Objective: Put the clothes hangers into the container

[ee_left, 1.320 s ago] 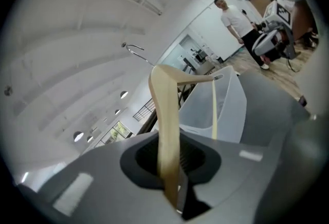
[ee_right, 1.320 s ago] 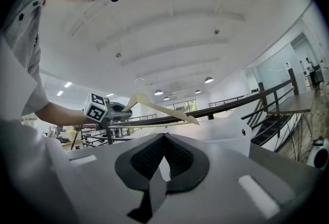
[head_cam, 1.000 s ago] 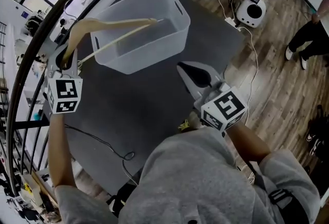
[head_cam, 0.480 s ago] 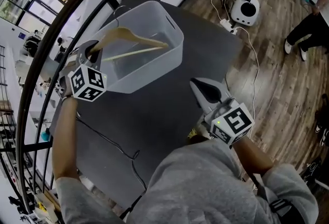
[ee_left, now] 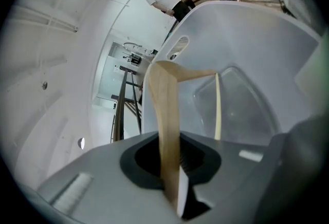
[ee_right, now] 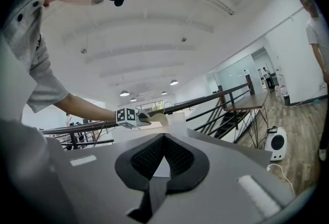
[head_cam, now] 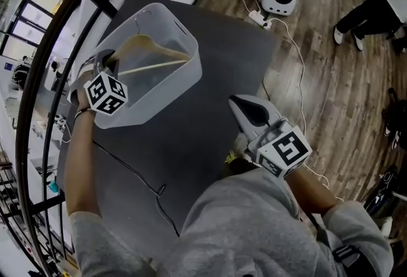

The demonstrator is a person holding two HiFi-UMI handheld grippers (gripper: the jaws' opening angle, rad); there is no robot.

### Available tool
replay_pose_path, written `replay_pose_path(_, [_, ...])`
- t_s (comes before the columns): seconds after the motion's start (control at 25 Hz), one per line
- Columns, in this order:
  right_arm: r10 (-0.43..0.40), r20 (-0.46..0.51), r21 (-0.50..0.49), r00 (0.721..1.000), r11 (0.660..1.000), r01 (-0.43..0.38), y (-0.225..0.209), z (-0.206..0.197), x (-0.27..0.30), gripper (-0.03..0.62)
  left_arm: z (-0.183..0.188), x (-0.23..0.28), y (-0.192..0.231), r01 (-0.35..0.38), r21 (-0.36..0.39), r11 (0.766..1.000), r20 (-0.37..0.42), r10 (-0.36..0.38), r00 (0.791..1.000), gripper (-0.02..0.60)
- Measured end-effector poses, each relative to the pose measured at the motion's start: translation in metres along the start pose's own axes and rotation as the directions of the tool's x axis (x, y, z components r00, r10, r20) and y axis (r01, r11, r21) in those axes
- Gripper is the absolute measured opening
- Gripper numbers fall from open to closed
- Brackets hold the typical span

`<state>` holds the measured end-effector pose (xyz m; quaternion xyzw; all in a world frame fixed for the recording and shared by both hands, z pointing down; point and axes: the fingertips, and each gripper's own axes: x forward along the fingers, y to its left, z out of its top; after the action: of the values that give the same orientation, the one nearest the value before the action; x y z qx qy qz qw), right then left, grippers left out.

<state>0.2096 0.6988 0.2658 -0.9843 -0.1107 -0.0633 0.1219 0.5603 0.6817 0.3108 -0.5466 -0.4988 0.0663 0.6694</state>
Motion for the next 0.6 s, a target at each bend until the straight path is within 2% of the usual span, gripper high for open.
replay_pose_path(0.16, [-0.067,-0.003,0.011,0.998,0.998,0.067,-0.023,-0.004,-0.022,-0.003,-0.011,0.012,-0.010,0.015,-0.048,0.999,-0.048,-0.017,0.999,0.049])
replay_pose_path(0.28, [-0.096,0.001,0.012,0.995,0.995,0.096,-0.035,-0.007,-0.032,-0.002,-0.016,0.018,-0.022,0.048,-0.041,0.998,-0.103,-0.052,0.993,0.052])
replay_pose_path(0.36, [-0.106,0.007,0.014,0.994,0.994,0.106,-0.040,-0.009,-0.038,-0.003,-0.013,0.019,-0.032,0.077,-0.040,0.996,-0.116,-0.081,0.990,0.118])
replay_pose_path(0.6, [-0.098,0.029,0.004,0.995,0.995,0.098,-0.036,0.000,-0.048,-0.003,-0.010,-0.006,-0.028,0.060,-0.100,0.993,-0.098,-0.069,0.993,0.190])
